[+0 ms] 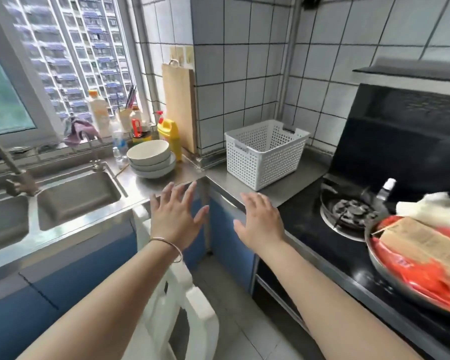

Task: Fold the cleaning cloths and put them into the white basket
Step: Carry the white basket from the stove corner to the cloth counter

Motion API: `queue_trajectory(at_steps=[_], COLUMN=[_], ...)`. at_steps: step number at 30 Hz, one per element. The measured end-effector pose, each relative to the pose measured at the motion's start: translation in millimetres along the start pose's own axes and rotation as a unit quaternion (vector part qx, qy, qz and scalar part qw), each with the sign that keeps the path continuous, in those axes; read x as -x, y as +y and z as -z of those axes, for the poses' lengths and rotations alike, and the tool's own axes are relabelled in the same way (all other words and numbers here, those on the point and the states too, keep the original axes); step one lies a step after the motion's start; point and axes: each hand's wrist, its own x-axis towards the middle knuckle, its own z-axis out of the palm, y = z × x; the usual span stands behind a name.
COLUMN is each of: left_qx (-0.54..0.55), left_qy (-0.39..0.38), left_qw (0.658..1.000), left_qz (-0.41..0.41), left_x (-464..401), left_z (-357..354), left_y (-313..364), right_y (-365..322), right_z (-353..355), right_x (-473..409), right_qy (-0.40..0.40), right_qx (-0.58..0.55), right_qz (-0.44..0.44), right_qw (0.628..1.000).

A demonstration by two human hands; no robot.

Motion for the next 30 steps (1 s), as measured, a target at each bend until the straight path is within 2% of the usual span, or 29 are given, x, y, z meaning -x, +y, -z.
queue_trajectory(at_steps=[8, 11, 14, 17, 23, 27, 30], left_qx=[0.027, 0.019, 0.022, 0.05, 0.107, 0.2, 0.229], left_qy=[-0.02, -0.021, -0.038, -0.062, -0.09, -0.088, -0.131], left_qw=[0.998, 0.997, 0.996, 0.996, 0.982, 0.939, 0.898], left_qz=[-0.054, -0.069, -0.075, -0.032, 0.13, 0.264, 0.353], left_x=[-145, -184, -226, -279, -385, -427, -443], left_z=[-52, -71, -90, -109, -158, -197, -226], left_y=[65, 86, 105, 129, 163, 164, 163], right_y=[89, 126, 160, 197, 275, 323, 350], right_z=[15, 11, 6, -2, -14, -23, -37], right_x=[-112, -152, -203, -270, -406, -478, -519], right_qy=[0.02, 0.004, -0.034, -0.042, -0.015, 0.009, 0.021], right_qx=[-0.019, -0.038, -0.141, -0.192, -0.144, -0.142, -0.122], right_qz=[-0.077, -0.109, -0.18, -0.19, -0.166, -0.185, -0.178], right_qw=[0.997, 0.993, 0.973, 0.962, 0.975, 0.972, 0.976])
